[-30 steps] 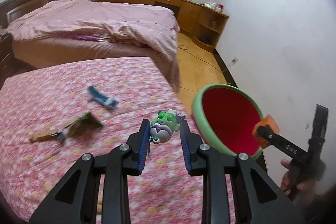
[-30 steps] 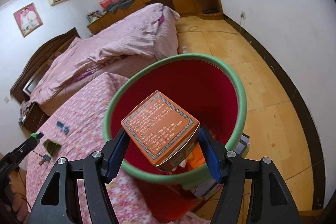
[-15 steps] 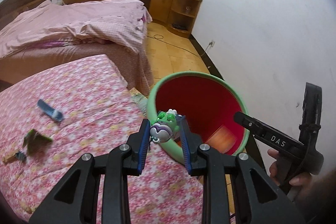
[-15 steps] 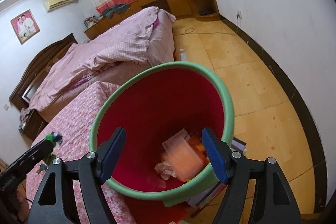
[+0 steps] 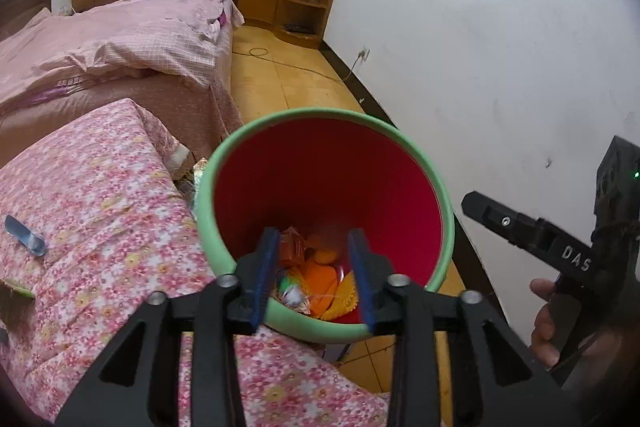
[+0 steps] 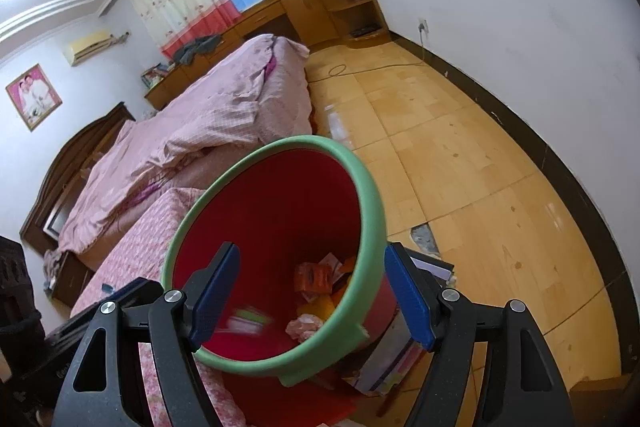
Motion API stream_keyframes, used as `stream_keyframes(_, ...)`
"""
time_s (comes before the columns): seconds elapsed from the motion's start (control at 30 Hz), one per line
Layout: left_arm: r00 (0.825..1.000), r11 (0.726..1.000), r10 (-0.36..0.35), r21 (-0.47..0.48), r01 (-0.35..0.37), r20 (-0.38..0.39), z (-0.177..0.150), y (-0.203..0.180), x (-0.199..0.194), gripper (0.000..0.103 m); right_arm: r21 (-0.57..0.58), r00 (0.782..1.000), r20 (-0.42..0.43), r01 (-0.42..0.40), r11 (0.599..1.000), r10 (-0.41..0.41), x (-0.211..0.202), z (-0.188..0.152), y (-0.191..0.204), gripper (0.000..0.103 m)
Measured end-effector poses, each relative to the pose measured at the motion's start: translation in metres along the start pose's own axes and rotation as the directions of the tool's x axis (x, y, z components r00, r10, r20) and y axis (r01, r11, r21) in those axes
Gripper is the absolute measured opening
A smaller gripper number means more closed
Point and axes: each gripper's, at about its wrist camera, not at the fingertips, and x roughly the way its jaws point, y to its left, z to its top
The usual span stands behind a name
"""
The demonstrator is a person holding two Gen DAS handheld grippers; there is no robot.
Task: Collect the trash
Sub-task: 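Move both open grippers back over the bed toward the metal key ring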
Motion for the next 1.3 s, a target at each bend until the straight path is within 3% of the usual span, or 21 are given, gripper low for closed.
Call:
stream_keyframes(0.3, 0.999, 0.998, 0.045, -0.037, -0.045, -0.011, -0.009, 0.004, -0.005, 0.042, 0.009, 1.000, -0.012, -0.007, 1.000, 0.007, -0.005, -0.005, 0.000, 0.076)
stream_keyframes(0.83, 0.987, 0.980, 0.150, -0.138, -0.142, 0.049, -0.033, 0.048, -0.069, 0.042, -0.048, 0.996, -0.058, -0.065, 0.997, 0.063, -0.013, -0.028, 0.039, 0.076)
stream_keyframes(1.3, 0.958, 0.924, 0.274, -0.297, -0.239, 0.082, -0.070, 0.127, -0.128, 0.042, -0.113, 0.982, -0.132, -0.153, 0.982, 0.138, -0.008, -0.061, 0.094, 0.076)
